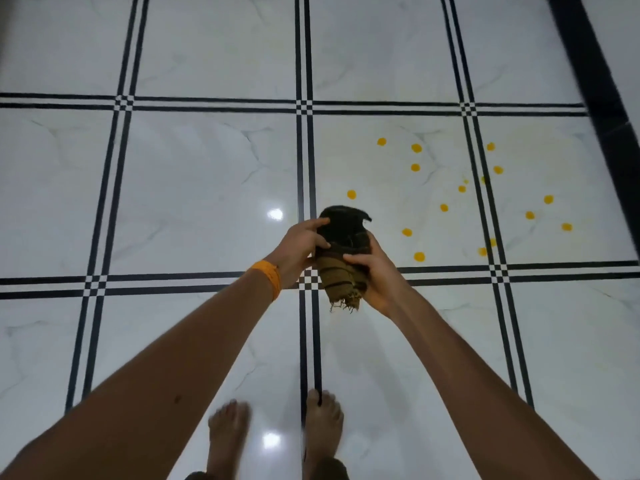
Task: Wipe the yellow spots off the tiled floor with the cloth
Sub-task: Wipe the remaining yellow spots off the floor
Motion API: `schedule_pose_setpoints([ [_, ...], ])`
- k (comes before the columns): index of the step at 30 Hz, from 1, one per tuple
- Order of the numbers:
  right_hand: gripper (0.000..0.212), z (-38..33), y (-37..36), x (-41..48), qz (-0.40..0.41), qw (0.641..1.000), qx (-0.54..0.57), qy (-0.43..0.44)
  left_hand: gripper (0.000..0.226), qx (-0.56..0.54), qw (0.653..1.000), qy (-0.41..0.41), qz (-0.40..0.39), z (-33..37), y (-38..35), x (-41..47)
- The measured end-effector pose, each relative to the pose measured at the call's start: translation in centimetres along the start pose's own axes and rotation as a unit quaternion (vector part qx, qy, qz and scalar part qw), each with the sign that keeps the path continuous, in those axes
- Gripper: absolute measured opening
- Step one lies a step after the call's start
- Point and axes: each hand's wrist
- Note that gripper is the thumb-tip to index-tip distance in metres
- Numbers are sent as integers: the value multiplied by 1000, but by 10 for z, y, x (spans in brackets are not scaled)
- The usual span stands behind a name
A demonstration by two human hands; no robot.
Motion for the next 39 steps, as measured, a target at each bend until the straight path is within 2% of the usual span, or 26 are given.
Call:
schedule_pose_setpoints([
  [3, 62, 19, 7, 53, 16, 1000, -10, 25, 66, 51, 996, -74, 17, -19, 0, 55],
  [7, 62, 45, 25, 130, 42, 995, -16, 91, 73, 100, 978, -182, -8, -50, 0, 134],
  [9, 56, 68, 42, 168, 68, 992, -23, 100, 74, 108, 973, -200, -29, -72, 4, 168],
  [11, 49, 105, 61, 200, 157, 976, -114, 94, 76, 149, 972, -178, -21, -105, 11, 201],
  [13, 58, 141, 78, 216, 298, 902, -289, 117, 78, 251, 953, -164, 38, -138, 25, 228],
  [14, 59, 155, 84, 225, 329, 860, -352, 167, 77, 320, 926, -189, 68, -152, 33, 246],
  [16, 56, 168, 83, 248, 327, 775, -458, 286, 69, 450, 837, -287, 120, -166, 49, 277],
  [18, 55, 162, 72, 279, 281, 684, -561, 370, 59, 515, 753, -378, 156, -161, 58, 303],
  [20, 57, 163, 57, 323, 244, 612, -625, 419, 55, 543, 701, -430, 171, -150, 57, 332],
  [22, 60, 169, 51, 350, 231, 570, -662, 428, 55, 563, 676, -447, 160, -137, 50, 350],
  [26, 63, 190, 61, 359, 236, 552, -662, 448, 56, 580, 646, -468, 162, -120, 42, 388],
  [29, 65, 177, 86, 358, 221, 541, -672, 455, 59, 573, 667, -437, 189, -103, 45, 408],
  [31, 68, 146, 107, 378, 278, 537, -669, 432, 61, 569, 671, -438, 184, -92, 46, 418],
  [33, 71, 102, 117, 409, 357, 552, -641, 397, 63, 578, 654, -462, 157, -83, 43, 428],
  [35, 74, 74, 106, 426, 399, 563, -629, 359, 64, 590, 650, -456, 148, -80, 37, 436],
  [37, 72, 87, 89, 427, 380, 559, -638, 369, 64, 596, 659, -427, 166, -85, 38, 441],
  [39, 69, 118, 90, 409, 315, 543, -665, 404, 63, 602, 656, -418, 181, -91, 38, 443],
])
Point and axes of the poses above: each hand's wrist, its own x-axis towards the middle knuckle, its own y-axis out of the back of the hand, z = x × y, and after that the axes turned 9 degrees about z, right-handed
